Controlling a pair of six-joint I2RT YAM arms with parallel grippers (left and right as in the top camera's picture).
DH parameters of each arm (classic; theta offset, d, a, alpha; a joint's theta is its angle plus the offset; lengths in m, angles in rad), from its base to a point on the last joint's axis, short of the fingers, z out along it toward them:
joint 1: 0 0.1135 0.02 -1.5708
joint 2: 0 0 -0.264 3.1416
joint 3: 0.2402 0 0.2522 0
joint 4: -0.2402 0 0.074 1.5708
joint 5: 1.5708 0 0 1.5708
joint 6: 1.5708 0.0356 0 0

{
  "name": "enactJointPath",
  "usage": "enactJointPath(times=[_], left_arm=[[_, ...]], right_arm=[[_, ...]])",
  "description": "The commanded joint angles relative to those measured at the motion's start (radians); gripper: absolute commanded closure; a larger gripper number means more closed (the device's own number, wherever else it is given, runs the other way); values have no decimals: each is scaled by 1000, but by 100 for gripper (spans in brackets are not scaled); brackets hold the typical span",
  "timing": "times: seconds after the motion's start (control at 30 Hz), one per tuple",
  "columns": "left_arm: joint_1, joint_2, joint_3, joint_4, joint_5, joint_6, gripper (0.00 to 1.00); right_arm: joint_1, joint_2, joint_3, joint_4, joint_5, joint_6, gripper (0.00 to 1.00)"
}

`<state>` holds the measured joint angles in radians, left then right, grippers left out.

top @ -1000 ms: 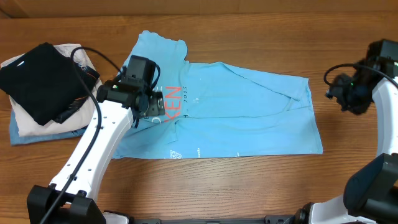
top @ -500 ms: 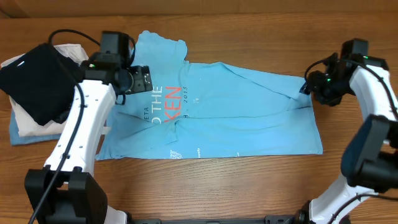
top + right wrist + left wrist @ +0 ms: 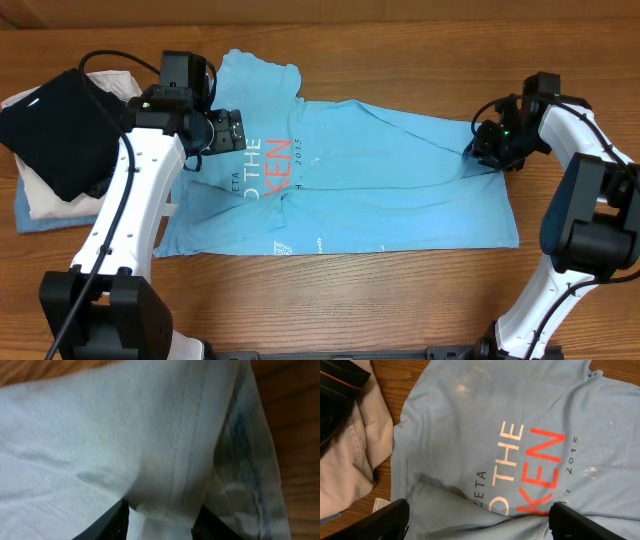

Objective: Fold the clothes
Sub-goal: 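Grasp the shirt's top-left shoulder with left gripper, top-right with right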

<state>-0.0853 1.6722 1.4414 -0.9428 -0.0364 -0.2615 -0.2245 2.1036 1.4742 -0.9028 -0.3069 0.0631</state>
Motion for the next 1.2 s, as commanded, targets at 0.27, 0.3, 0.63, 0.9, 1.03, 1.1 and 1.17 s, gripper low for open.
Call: enactJointPath(times=[0.27, 0.3, 0.63, 0.9, 1.03, 1.1, 1.17], left_arm=[[-3, 8, 20, -3, 11, 15, 9], [-3, 8, 20, -3, 11, 15, 9], [-3, 10, 20, 36, 7, 40, 9], [9, 124, 100, 82, 15, 134, 9], [58, 251, 229, 80, 134, 151, 8], [88, 310, 295, 79, 196, 150, 9], [117, 375, 368, 79, 239, 150, 9]], right_arm=[[3, -3, 11, 23, -9, 19, 88], [3, -3, 11, 22, -9, 19, 90], [-15, -3, 11, -2, 3, 23, 96], [-19, -3, 11, 0, 18, 22, 96], [-19, -3, 11, -2, 18, 18, 96], [-19, -3, 11, -3, 18, 18, 96], [-19, -3, 11, -2, 18, 18, 96]])
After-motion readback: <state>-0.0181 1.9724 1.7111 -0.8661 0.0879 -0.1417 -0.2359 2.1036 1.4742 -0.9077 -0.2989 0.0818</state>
